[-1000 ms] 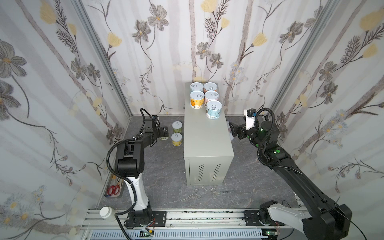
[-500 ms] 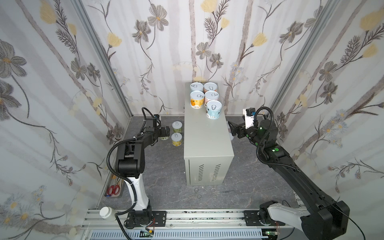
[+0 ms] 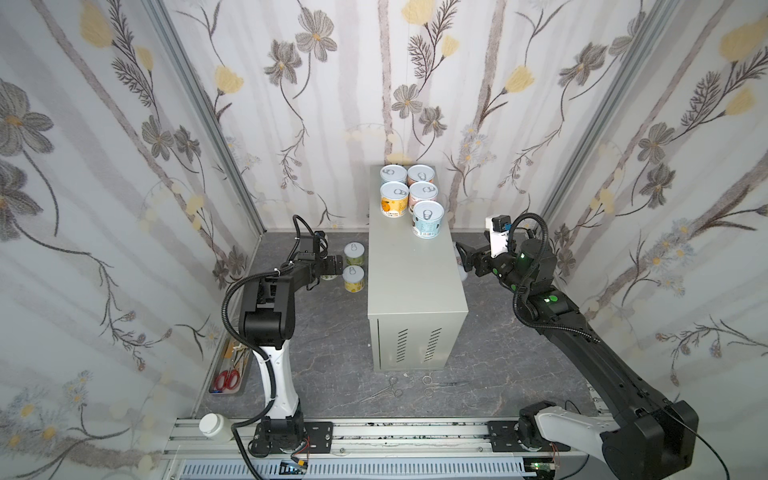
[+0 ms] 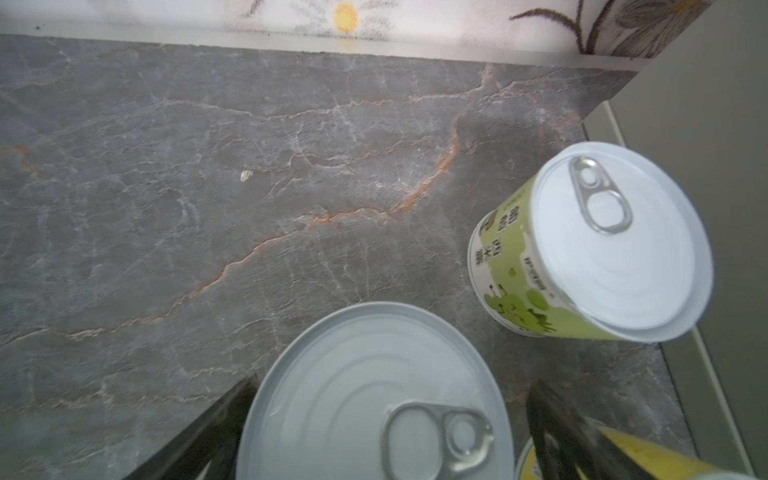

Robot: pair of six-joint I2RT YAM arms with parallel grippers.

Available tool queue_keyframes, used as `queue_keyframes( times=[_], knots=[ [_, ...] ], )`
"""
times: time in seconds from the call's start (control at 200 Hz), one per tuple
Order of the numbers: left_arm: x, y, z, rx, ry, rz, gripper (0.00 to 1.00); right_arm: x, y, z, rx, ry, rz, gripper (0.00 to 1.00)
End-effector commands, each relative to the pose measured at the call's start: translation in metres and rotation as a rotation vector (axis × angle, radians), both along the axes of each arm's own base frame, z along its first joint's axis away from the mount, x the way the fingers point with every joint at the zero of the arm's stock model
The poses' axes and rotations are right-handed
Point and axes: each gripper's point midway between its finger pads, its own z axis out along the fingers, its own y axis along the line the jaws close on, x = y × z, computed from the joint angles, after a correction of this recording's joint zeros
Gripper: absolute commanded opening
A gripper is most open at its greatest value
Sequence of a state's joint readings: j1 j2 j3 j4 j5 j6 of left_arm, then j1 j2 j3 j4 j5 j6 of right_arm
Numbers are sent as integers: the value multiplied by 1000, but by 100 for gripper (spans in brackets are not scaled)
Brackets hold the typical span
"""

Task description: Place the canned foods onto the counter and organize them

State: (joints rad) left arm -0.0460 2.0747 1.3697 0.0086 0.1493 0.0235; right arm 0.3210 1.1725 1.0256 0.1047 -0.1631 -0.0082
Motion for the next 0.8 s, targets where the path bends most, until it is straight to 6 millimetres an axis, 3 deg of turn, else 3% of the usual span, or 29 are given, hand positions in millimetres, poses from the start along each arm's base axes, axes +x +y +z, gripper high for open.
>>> queue_keyframes(
  times=[0.0, 0.565, 0.794],
  knots=[
    [0, 6, 0, 26, 5, 22, 99, 0, 2, 5, 12, -25, 13, 91],
    [-5, 2, -9, 18, 54, 5, 84, 1, -1, 2, 14, -23, 12, 90],
    [-13, 0, -9, 19, 54, -14, 78, -2, -4, 11, 16, -40, 7, 90]
  ],
)
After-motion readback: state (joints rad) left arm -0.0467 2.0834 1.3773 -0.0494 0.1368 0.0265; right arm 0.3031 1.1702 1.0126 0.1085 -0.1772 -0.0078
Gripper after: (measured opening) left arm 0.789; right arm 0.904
